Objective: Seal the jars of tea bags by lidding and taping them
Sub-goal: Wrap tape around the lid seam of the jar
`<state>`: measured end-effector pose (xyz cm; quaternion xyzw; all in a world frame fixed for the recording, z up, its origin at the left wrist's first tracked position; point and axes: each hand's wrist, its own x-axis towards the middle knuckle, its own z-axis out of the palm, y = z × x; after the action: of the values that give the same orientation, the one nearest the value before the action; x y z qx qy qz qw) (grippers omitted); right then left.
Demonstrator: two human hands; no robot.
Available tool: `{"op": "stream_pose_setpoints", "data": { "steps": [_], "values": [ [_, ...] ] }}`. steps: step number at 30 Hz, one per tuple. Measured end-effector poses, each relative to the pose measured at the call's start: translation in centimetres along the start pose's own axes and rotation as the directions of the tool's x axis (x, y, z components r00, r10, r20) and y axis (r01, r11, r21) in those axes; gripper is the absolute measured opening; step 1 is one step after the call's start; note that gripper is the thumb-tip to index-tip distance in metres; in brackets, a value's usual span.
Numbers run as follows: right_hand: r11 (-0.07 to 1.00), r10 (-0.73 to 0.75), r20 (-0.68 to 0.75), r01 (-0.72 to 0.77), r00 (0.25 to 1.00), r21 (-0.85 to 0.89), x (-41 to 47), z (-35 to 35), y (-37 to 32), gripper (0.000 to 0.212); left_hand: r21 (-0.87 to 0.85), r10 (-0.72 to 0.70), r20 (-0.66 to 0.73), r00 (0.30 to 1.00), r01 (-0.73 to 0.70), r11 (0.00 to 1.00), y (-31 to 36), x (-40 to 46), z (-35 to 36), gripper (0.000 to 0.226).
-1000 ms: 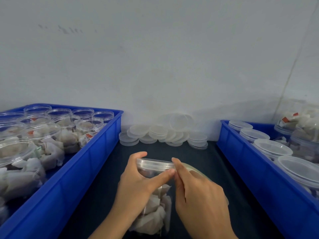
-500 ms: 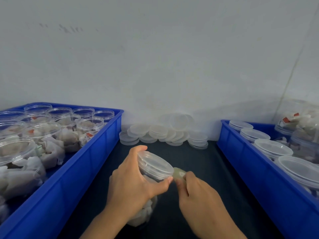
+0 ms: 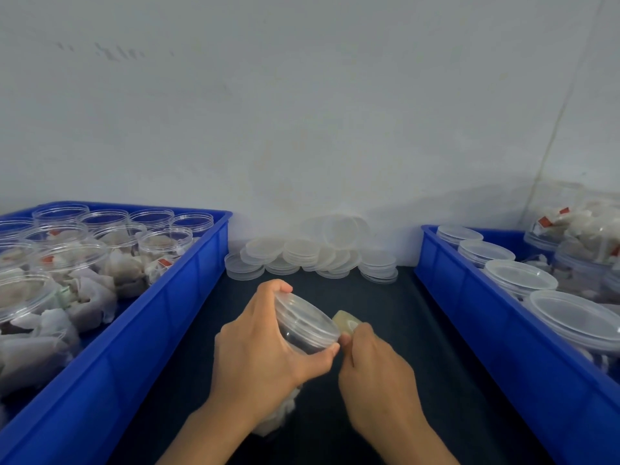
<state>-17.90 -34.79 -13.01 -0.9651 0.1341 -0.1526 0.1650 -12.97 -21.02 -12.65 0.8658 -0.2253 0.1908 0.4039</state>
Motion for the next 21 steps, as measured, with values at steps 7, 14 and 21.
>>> {"op": "stream_pose_setpoints", "data": {
  "steps": [7,14,21],
  "values": [
    [0.998,0.054,0.053,-0.055,0.997,0.017,0.6,0.2,0.5,0.02,0.064,0.007,-0.022,1.0,-0.006,0.998,0.5,-0.5,0.4,0.089],
    [0.996,0.073,0.081,-0.078,0.994,0.051,1.2,0.3,0.4,0.01,0.055,-0.01,-0.052,0.999,0.013,0.998,0.6,-0.6,0.3,0.089],
    [0.997,0.079,0.093,-0.081,0.992,0.018,1.6,0.5,0.6,0.019,0.124,0.04,-0.031,0.999,-0.035,0.992,0.7,-0.5,0.6,0.091]
  ]
}}
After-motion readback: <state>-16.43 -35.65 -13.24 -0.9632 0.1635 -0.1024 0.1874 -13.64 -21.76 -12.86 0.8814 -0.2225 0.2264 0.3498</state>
